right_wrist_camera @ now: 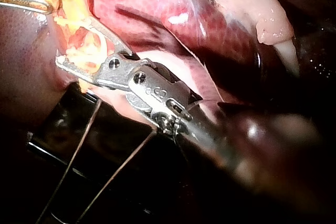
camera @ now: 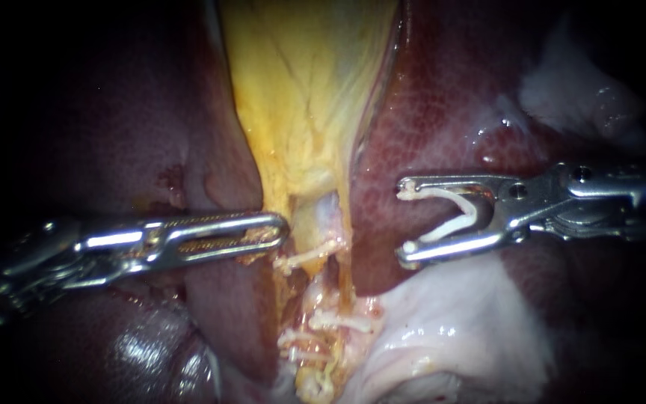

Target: Clipping second clip right tube

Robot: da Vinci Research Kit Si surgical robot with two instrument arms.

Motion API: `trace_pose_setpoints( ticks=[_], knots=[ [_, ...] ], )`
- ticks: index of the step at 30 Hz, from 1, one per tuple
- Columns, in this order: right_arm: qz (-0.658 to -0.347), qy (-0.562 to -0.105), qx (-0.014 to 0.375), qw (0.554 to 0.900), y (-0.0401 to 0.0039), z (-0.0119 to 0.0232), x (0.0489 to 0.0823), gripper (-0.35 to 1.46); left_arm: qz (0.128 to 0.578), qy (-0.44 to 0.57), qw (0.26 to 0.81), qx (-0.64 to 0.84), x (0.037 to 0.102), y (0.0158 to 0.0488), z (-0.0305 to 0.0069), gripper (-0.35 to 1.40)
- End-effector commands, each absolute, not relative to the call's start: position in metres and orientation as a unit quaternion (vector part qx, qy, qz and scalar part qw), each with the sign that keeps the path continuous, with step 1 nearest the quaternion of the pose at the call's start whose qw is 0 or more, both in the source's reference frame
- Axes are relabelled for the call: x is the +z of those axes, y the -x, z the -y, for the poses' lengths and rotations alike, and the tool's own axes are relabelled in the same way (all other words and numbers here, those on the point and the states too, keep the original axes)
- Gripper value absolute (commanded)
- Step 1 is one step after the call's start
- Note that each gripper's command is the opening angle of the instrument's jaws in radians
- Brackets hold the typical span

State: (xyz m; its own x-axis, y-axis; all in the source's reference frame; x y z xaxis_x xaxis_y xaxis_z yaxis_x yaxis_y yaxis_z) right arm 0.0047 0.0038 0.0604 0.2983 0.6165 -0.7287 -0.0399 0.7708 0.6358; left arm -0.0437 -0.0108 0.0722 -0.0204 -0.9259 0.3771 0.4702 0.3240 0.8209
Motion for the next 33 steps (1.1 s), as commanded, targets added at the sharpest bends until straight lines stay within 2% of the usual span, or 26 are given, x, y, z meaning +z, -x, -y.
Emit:
trace_pose_setpoints(
  ticks=[1,4,8,12,17,25,33],
  knots=[
    [-0.552,-0.261,0.215,0.762,-0.0046,-0.0038,0.0604,0.60,0.479,-0.238,0.658,-0.530,0.0721,0.0436,0.0108,-0.35],
    [-0.552,-0.261,0.215,0.762,-0.0047,-0.0037,0.0605,0.60,0.478,-0.241,0.658,-0.530,0.0714,0.0431,0.0105,-0.35],
    [-0.553,-0.262,0.210,0.762,-0.0050,-0.0028,0.0616,0.60,0.478,-0.241,0.654,-0.535,0.0692,0.0409,0.0092,-0.35],
    [-0.545,-0.268,0.201,0.769,-0.0061,-0.0007,0.0644,0.60,0.485,-0.235,0.643,-0.544,0.0672,0.0381,0.0078,-0.35],
    [-0.519,-0.289,0.203,0.778,-0.0082,0.0026,0.0698,0.60,0.488,-0.231,0.633,-0.554,0.0658,0.0359,0.0068,-0.35],
    [-0.498,-0.297,0.218,0.785,-0.0117,0.0051,0.0769,0.60,0.489,-0.227,0.633,-0.555,0.0650,0.0358,0.0069,-0.35],
    [-0.490,-0.296,0.226,0.788,-0.0138,0.0052,0.0785,0.60,0.489,-0.227,0.633,-0.555,0.0648,0.0358,0.0071,-0.35]
  ],
)
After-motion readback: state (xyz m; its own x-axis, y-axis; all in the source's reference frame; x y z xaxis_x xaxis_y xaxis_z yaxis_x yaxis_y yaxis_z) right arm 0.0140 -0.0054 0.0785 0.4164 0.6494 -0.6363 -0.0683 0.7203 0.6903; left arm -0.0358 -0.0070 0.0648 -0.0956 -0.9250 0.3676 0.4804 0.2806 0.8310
